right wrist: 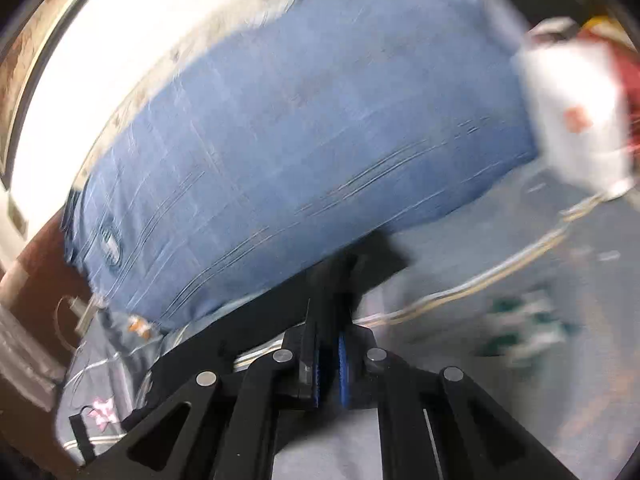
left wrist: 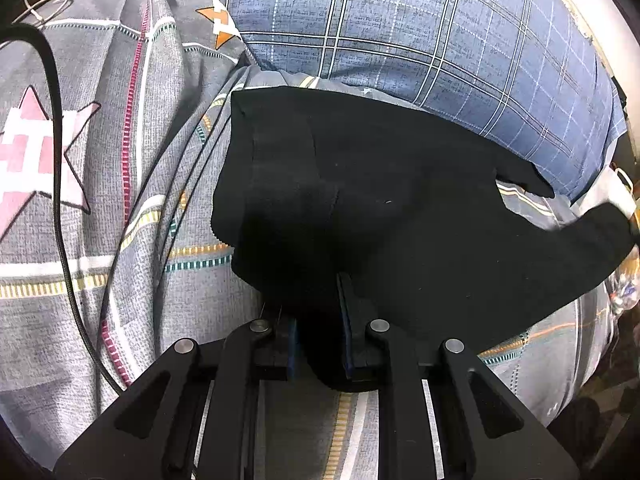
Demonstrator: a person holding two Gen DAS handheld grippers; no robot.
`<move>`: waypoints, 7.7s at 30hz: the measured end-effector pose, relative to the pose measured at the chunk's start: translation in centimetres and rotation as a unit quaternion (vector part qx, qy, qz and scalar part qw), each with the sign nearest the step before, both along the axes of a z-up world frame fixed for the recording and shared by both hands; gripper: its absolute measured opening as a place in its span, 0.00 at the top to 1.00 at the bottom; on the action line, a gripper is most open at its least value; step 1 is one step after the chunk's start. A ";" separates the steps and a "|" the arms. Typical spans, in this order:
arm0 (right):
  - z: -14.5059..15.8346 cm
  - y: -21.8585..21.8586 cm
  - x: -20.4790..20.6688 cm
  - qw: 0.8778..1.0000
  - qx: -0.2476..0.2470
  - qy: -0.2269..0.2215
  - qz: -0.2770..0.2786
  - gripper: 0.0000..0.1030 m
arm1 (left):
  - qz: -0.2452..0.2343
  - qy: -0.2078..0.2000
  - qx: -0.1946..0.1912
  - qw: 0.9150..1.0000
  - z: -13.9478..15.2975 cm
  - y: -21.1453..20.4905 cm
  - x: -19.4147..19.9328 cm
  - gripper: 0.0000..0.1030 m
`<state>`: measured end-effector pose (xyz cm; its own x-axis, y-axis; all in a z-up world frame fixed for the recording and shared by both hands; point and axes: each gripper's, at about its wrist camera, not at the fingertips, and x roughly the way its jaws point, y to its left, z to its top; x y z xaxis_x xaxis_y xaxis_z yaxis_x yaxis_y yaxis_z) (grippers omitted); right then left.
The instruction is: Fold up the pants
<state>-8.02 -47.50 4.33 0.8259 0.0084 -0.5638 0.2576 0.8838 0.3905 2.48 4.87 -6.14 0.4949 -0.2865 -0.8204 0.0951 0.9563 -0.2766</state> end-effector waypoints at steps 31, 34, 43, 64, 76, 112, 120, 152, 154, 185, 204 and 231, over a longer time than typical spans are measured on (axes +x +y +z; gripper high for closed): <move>-14.4 8.1 -2.1 0.960 0.258 0.092 0.062 0.53 | 0.030 0.023 -0.005 0.999 -0.1 -0.4 -1.3 0.80; -14.6 7.7 -1.1 0.960 0.271 0.051 0.050 0.54 | 0.034 0.026 -0.004 0.999 -0.2 -0.7 -1.0 0.80; -10.3 8.6 -3.1 0.969 0.233 -0.012 0.080 0.96 | 0.026 -0.010 -0.030 0.999 2.8 0.6 -1.5 0.85; -3.5 11.8 -7.0 0.964 0.109 0.105 0.220 0.61 | -0.013 -0.014 0.047 0.999 5.4 2.9 -4.9 0.58; -2.0 21.9 11.5 0.913 -0.160 0.076 0.367 0.53 | -0.108 -0.022 0.037 0.993 5.4 -1.2 6.9 0.36; -5.7 26.2 25.4 0.790 -0.324 0.120 0.508 0.95 | -0.318 0.009 0.122 0.940 1.6 -10.3 20.4 0.91; 0.9 25.2 8.9 0.830 -0.275 0.033 0.485 0.95 | -0.325 -0.092 0.080 0.938 11.1 -7.0 7.0 0.91; -9.9 19.3 23.3 0.955 -0.119 0.226 0.148 0.46 | -0.122 -0.027 -0.048 0.991 3.9 -4.7 -1.7 0.39; -10.4 19.4 23.6 0.954 -0.150 0.211 0.147 0.59 | -0.122 -0.023 -0.047 0.991 3.6 -4.7 -1.5 0.39; -9.3 18.3 -4.2 0.948 0.210 0.052 0.233 0.60 | 0.011 0.047 -0.250 0.967 2.2 0.6 -5.4 0.24; -13.9 17.4 0.5 0.947 0.288 0.028 0.141 0.77 | 0.063 0.071 -0.308 0.946 -0.2 -1.3 -2.2 0.24; -11.1 14.7 -7.5 0.976 0.165 0.067 0.125 0.81 | 0.042 0.010 -0.140 0.989 2.9 1.8 -8.4 0.77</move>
